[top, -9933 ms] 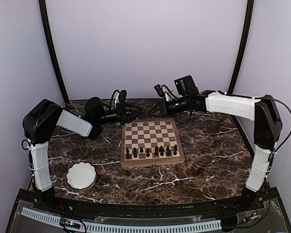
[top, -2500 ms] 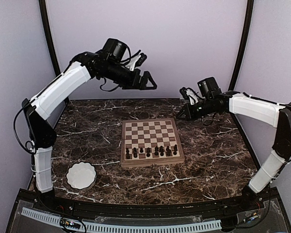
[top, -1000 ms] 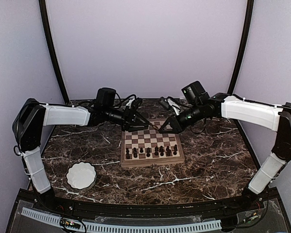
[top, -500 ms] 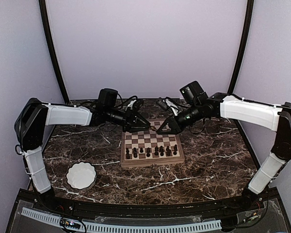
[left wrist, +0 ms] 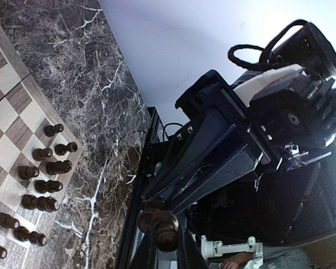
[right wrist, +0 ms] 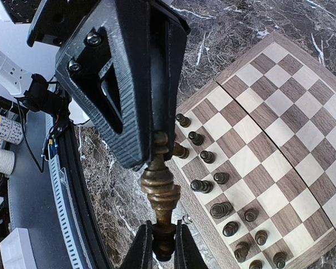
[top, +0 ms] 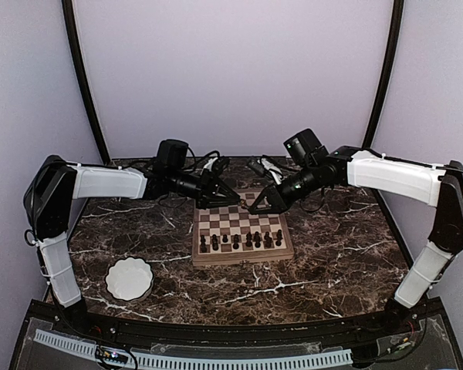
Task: Set up the chess pieces on the board
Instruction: Pass from the right arm to the left, then place the pawn on d7.
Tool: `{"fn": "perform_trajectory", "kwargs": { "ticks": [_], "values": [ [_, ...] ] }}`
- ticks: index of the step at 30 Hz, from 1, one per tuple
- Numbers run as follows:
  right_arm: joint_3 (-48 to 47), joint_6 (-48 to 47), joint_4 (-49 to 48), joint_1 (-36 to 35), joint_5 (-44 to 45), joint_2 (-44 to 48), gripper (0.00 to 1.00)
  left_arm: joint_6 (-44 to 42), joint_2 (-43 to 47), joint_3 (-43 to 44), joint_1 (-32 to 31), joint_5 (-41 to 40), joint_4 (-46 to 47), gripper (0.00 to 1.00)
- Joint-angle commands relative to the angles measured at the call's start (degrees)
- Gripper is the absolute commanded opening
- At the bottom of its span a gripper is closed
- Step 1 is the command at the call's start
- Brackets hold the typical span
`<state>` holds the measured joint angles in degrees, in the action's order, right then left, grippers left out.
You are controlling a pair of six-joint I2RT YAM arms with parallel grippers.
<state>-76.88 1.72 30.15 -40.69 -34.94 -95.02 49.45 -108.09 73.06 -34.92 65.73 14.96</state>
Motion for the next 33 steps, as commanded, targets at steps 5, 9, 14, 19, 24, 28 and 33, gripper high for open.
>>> {"fn": "perform_trajectory", "kwargs": {
  "ticks": [5, 9, 14, 19, 24, 28, 33],
  "values": [
    [3.2, 0.1, -0.8, 0.3, 0.4, 2.8, 0.05, -10.5, 1.2, 6.2, -0.2, -4.2, -11.5, 0.01],
    [8.9, 1.6, -2.9, 3.0, 0.5, 5.1, 0.05, -21.9, 1.7, 11.2, -1.1, -12.6, -25.0, 0.00],
    [11.2, 1.9, -1.4, 5.3, 7.7, 6.6, 0.05, -38.4, -0.2, 20.5, -6.3, -30.4, -41.7, 0.00],
    [10.9, 2.4, 1.2, 6.8, 17.3, 6.6, 0.05, -44.3, -2.7, 23.3, -10.3, -43.3, -48.8, 0.00],
    [11.0, 2.5, 2.6, 8.4, 20.6, 6.9, 0.05, -47.0, -5.1, 24.4, -12.2, -48.9, -51.5, 0.01],
    [11.1, 2.3, 3.1, 9.0, 21.2, 7.1, 0.05, -48.6, -7.1, 25.0, -13.3, -51.5, -52.7, 0.03],
    [10.9, 2.1, 3.7, 9.3, 21.2, 7.5, 0.05, -49.1, -9.9, 27.5, -13.9, -53.8, -53.4, 0.04]
  ]
}}
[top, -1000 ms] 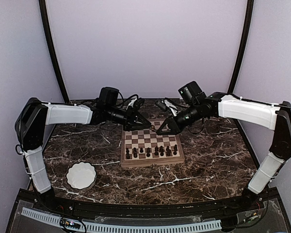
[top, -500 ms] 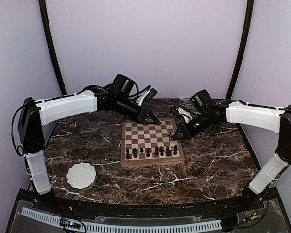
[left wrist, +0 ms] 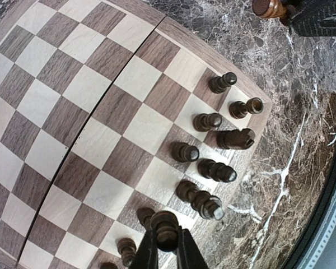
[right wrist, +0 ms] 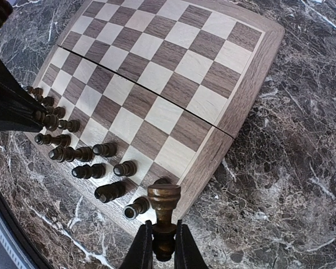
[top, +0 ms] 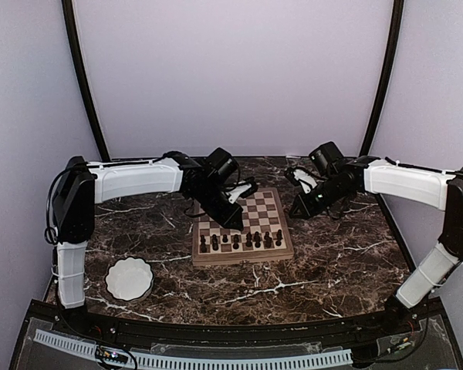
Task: Set up the chess pieces on the board
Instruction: Place the pawn on d7.
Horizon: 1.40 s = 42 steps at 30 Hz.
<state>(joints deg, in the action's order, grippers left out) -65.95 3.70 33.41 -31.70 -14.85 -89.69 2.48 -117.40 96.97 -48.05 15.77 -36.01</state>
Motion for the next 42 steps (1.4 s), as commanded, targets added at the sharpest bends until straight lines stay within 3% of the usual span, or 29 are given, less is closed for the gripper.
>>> {"fn": "perform_trajectory", "kwargs": {
  "ticks": [1, 42],
  "values": [
    [0.2, 0.1, 0.4, 0.3, 1.1, 2.3, 0.05, -2.1, -1.3, 3.9, -0.7, -4.2, -2.6, 0.04],
    [-0.3, 0.3, 1.0, 0.6, 0.3, 2.1, 0.05, -3.2, -7.5, 5.8, -1.4, -0.6, -1.4, 0.14]
  ]
}}
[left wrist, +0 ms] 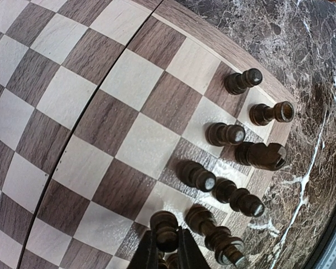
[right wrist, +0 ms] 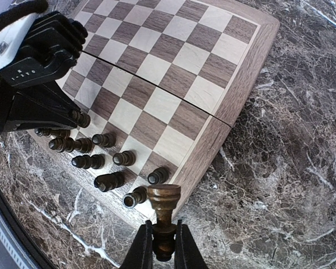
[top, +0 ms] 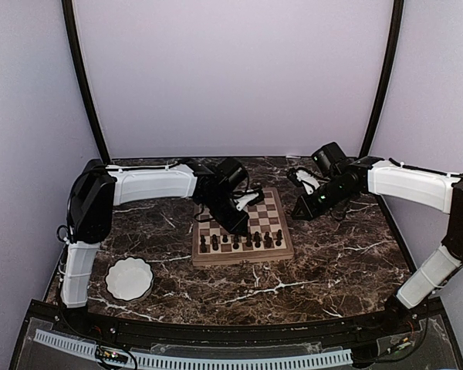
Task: Set up the chess pieces on the board
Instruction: Place the pawn on d7.
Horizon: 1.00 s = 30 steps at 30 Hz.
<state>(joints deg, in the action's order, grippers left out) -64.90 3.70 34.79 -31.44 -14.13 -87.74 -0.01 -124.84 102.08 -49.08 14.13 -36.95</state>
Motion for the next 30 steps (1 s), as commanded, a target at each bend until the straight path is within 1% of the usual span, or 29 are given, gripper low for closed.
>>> {"fn": "perform_trajectory", "kwargs": {
  "ticks": [1, 8, 18, 22, 30],
  "values": [
    [-1.4, 0.2, -0.4, 0.3, -0.5, 0.0, 0.05, -0.7, -0.2, 0.7, -0.4, 1.1, -0.5, 0.14],
    [-1.7, 0.2, -0.5, 0.3, -0.8, -0.4, 0.05, -0.8, -0.5, 0.7, -0.4, 1.2, -0.5, 0.15],
    [-1.9, 0.2, -0.6, 0.3, -1.1, -0.8, 0.05, -0.6, -0.7, 0.8, -0.3, 1.7, -0.2, 0.22],
    [-2.1, 0.2, -0.5, 0.3, -1.1, -1.0, 0.05, -0.6, -0.8, 0.9, -0.3, 1.9, -0.2, 0.23],
    [-2.6, 0.2, -0.2, 0.4, -1.4, -0.9, 0.05, -0.3, -0.1, 3.0, 0.2, -0.7, -0.5, 0.26]
  ]
}}
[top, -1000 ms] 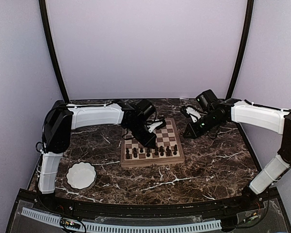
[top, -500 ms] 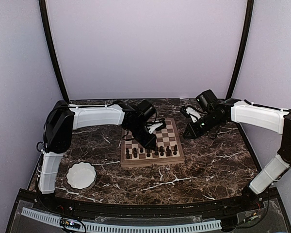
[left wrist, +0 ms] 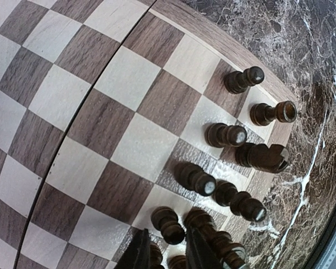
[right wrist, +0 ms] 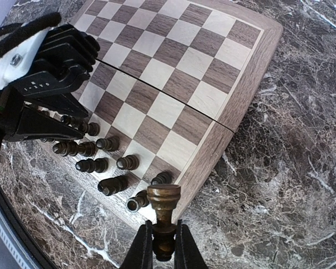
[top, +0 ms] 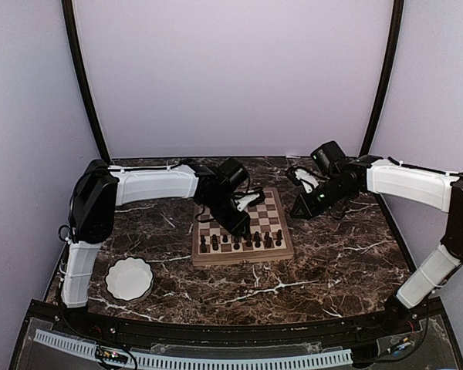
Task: Set up the chess pieces on the board
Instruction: Place the pawn on d7, then pass from the right arm to the left
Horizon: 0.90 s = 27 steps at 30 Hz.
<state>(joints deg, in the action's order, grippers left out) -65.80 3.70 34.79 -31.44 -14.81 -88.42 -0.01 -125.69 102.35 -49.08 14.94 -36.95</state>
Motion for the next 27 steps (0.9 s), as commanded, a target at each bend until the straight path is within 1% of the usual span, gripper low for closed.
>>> {"fn": "perform_trajectory", "kwargs": {
  "ticks": [1, 5, 8, 10, 12, 13, 14, 15, 16, 17, 18, 19, 20, 22, 27],
  "values": [
    [-1.7, 0.2, -0.2, 0.4, -0.8, -0.1, 0.05, 0.5, 1.1, 3.0, 0.3, -1.8, -0.7, 0.26],
    [-1.6, -0.1, -0.5, 0.3, -2.1, 0.5, 0.05, 1.6, 3.3, 3.2, 1.9, -2.9, -1.3, 0.32],
    [-1.7, -0.2, -1.0, 0.3, -3.5, 1.1, 0.05, 1.8, 5.7, 3.1, 3.4, -2.0, -1.0, 0.34],
    [-1.9, -0.1, -1.5, 0.3, -5.1, 1.5, 0.05, 3.3, 8.5, 3.0, 4.3, 0.1, -0.5, 0.37],
    [-2.3, 0.0, -2.2, 0.0, -6.8, 1.9, 0.05, 4.9, 10.8, 2.1, 5.3, 5.2, 1.2, 0.42],
    [-2.5, 0.1, -2.7, -0.2, -7.8, 2.0, 0.05, 5.7, 11.7, 1.2, 6.2, 12.5, 3.9, 0.45],
    [-2.7, 0.2, -3.3, -0.5, -8.9, 2.1, 0.05, 8.0, 13.4, -1.2, 6.8, 16.6, 5.8, 0.47],
    [-3.0, 0.2, -3.8, -1.0, -9.9, 2.2, 0.05, 9.7, 14.2, -2.8, 8.1, 24.2, 10.6, 0.49],
    [-3.3, 0.2, -4.3, -1.5, -10.5, 2.3, 0.06, 14.0, 15.5, -6.4, 8.8, 27.5, 13.2, 0.50],
    [-3.7, 0.2, -4.7, -2.2, -11.0, 2.2, 0.06, 16.1, 16.1, -9.8, 10.1, 33.0, 19.1, 0.50],
    [-4.3, 0.1, -5.0, -2.9, -11.3, 2.0, 0.06, 20.7, 16.9, -11.4, 10.7, 35.2, 22.1, 0.51],
    [-5.2, 0.1, -5.0, -3.6, -11.6, 1.8, 0.06, 23.0, 17.2, -14.2, 11.6, 38.5, 27.7, 0.51],
    [-5.9, 0.1, -5.0, -4.3, -11.9, 1.3, 0.06, 27.0, 17.5, -15.3, 12.0, 40.0, 32.6, 0.51],
    [-7.4, 0.0, -4.7, -5.7, -12.0, 0.3, 0.06, 31.9, 17.3, -17.4, 12.6, 43.1, 38.4, 0.52],
    [-10.5, -0.1, -4.0, -8.6, -11.9, -1.7, 0.06, 38.3, 15.9, -19.6, 12.8, 46.2, 45.4, 0.52]
  ]
}}
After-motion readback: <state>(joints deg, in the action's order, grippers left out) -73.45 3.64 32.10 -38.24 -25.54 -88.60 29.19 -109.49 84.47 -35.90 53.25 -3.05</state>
